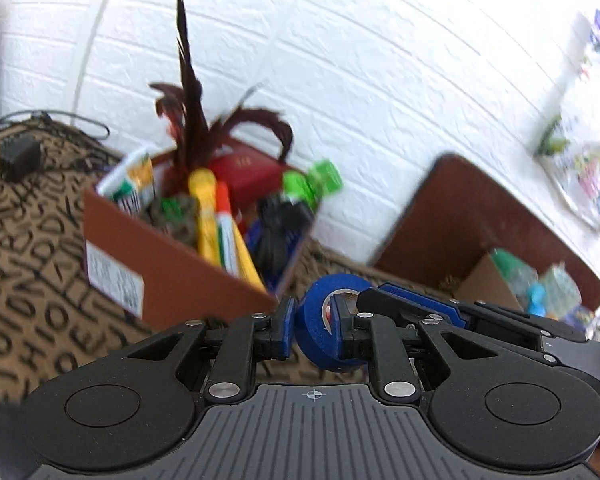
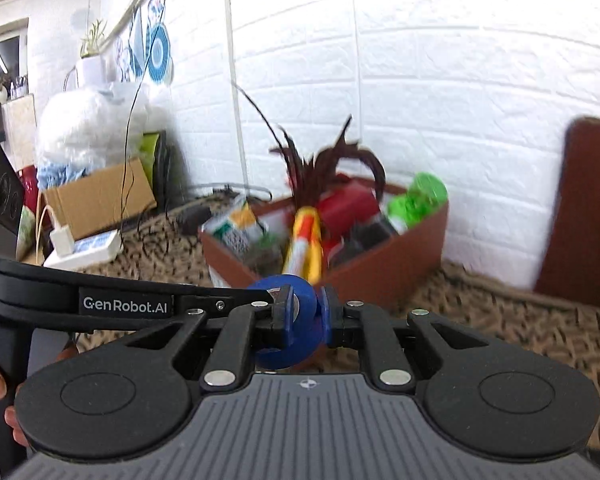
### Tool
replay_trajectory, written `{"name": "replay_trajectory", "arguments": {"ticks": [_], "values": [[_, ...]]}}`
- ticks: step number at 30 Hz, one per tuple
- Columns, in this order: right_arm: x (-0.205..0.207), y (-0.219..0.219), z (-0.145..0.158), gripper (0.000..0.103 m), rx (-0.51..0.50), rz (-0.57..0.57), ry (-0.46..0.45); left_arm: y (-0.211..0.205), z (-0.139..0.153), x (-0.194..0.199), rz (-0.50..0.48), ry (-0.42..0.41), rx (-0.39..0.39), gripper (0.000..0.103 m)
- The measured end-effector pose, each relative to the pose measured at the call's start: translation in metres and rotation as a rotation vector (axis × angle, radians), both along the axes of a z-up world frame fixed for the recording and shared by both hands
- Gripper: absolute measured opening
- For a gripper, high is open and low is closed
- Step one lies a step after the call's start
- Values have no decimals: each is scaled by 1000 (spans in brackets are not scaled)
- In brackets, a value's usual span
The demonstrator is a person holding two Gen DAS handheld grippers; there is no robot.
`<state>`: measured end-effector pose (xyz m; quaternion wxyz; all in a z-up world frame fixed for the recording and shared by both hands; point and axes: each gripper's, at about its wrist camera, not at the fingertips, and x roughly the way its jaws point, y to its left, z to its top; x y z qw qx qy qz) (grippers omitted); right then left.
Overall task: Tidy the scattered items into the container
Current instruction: 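Carry the tape roll with the right gripper into the brown box and open, then withdraw the right gripper from the box back over the card box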
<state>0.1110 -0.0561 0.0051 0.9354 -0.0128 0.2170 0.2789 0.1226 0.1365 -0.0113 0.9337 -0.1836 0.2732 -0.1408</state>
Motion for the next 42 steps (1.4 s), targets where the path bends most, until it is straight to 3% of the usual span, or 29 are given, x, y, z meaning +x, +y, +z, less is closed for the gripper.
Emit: {"name": "replay_trajectory", "arguments": {"ticks": [9, 23, 25, 27, 28, 30, 31, 36, 42], "values": [[55, 34, 9, 16, 21, 5, -27, 37, 11, 56, 23, -26, -13, 15], [98, 70, -19, 16, 24, 15, 39, 74, -17, 99, 44, 33, -21, 15], [100, 71, -22, 18, 36, 18, 42, 77, -19, 99, 52, 30, -27, 22], [100, 69, -24, 24, 59, 12, 45, 81, -21, 94, 96, 35, -43, 52], [99, 68, -24, 33, 57, -13, 34, 86, -21, 89, 144, 20, -49, 57], [96, 63, -25, 84, 39, -68, -2, 93, -17, 75, 182, -64, -57, 95], [95, 60, -26, 87, 33, -83, -11, 93, -13, 68, 179, -91, -49, 103], [84, 56, -31, 86, 9, -77, -16, 75, -4, 55, 176, -134, 74, 103], [70, 58, -33, 95, -27, -61, -39, 61, -15, 50, 147, -89, 61, 103]]}}
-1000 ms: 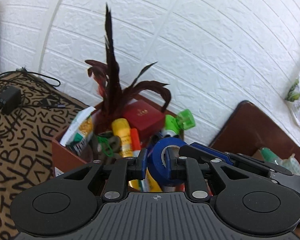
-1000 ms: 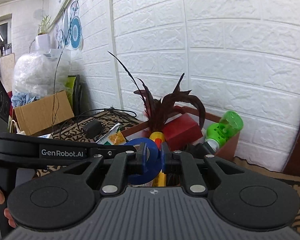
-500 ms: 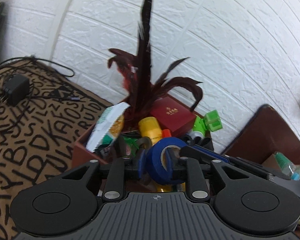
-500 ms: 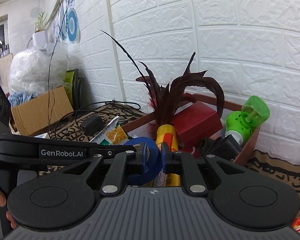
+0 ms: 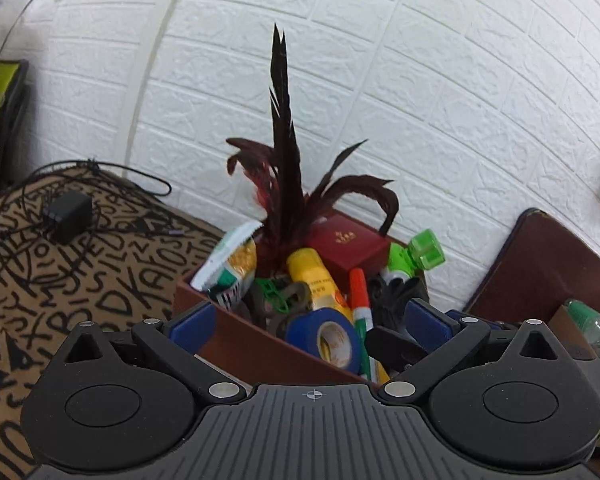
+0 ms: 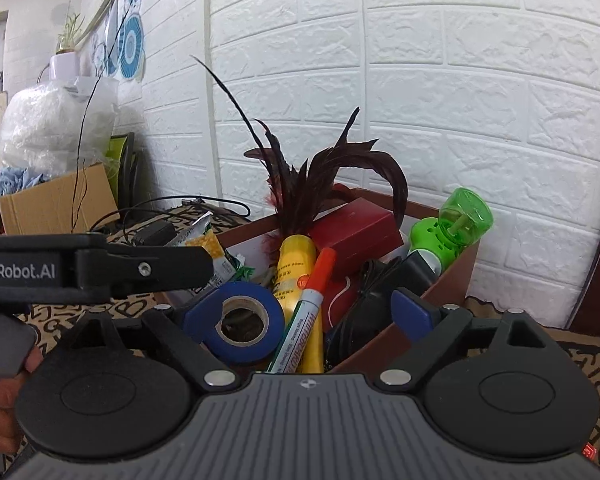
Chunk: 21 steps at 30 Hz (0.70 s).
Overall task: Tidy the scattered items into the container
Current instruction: 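Withdraw the right gripper from the box back over the card box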
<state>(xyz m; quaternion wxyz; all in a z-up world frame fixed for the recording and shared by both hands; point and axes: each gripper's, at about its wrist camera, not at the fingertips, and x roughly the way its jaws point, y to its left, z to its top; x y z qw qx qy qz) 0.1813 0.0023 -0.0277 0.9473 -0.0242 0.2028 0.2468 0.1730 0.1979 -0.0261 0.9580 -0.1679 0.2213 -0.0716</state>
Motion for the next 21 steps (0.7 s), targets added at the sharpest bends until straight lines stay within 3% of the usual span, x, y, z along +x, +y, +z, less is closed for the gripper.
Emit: {"name": "replay_trajectory", "arguments": {"ticks": [21], "values": [[-58, -42, 21, 102, 36, -46, -40, -47, 23, -50, -90, -10, -12, 103]]}}
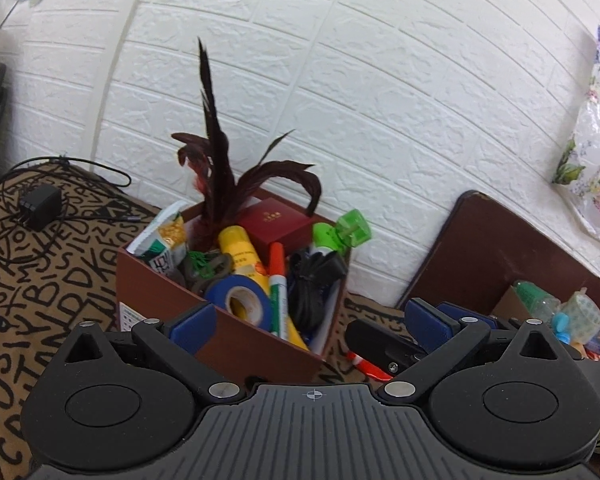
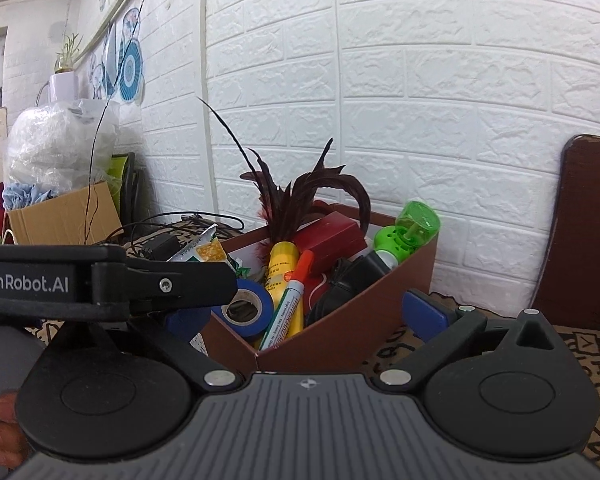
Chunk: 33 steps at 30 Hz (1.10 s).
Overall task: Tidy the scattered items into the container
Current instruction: 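Withdraw the right gripper from the box back over the card box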
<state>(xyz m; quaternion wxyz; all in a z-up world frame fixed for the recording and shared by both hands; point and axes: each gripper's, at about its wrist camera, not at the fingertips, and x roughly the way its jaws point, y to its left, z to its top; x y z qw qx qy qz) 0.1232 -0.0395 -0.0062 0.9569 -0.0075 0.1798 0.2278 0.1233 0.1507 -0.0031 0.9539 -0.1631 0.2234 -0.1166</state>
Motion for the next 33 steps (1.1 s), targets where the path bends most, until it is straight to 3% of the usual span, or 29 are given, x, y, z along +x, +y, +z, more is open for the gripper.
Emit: {"name": "replay_trajectory", "arguments": {"ticks": [6, 14, 18, 24, 33], "values": [[-22, -21, -7, 102, 20, -30, 11, -20, -6, -17, -45, 11, 9, 103], [-45, -61, -40, 102, 52, -142, 94, -59, -38, -28, -124, 80, 8, 103], [-49, -81, -61, 102, 78, -190, 166, -78, -57, -22, -163, 144, 16, 103], [-50, -104, -84, 102, 70, -276, 225, -101, -69, -12, -195, 170, 51, 103], [-40, -114, -93, 102, 56, -300, 227, -121, -82, 9, -221, 217, 89, 103]]}}
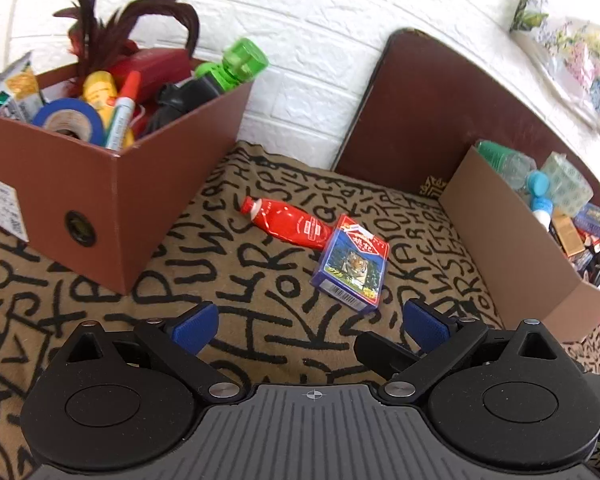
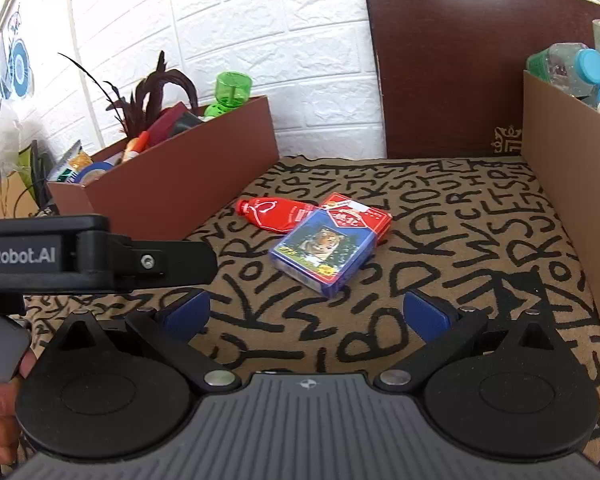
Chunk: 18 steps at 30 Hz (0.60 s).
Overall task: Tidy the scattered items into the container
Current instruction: 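Withdraw the right gripper from the box back over the card box, then close the right gripper on the tiger playing card box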
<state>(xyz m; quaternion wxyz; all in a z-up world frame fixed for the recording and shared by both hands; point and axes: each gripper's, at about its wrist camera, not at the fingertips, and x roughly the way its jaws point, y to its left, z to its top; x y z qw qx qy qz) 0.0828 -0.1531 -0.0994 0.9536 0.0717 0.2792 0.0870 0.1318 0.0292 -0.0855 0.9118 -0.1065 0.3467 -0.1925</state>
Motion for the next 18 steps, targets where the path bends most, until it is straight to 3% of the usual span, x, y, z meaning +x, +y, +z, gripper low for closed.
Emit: {"name": "replay_trajectory", "arguments": {"ticks": [11, 18], "values": [[19, -5, -15, 102, -35, -18, 18, -32, -6, 39, -98, -5, 52, 103], [30, -6, -18, 100, -65, -11, 22, -45, -14, 64, -182, 18, 57, 95]]}}
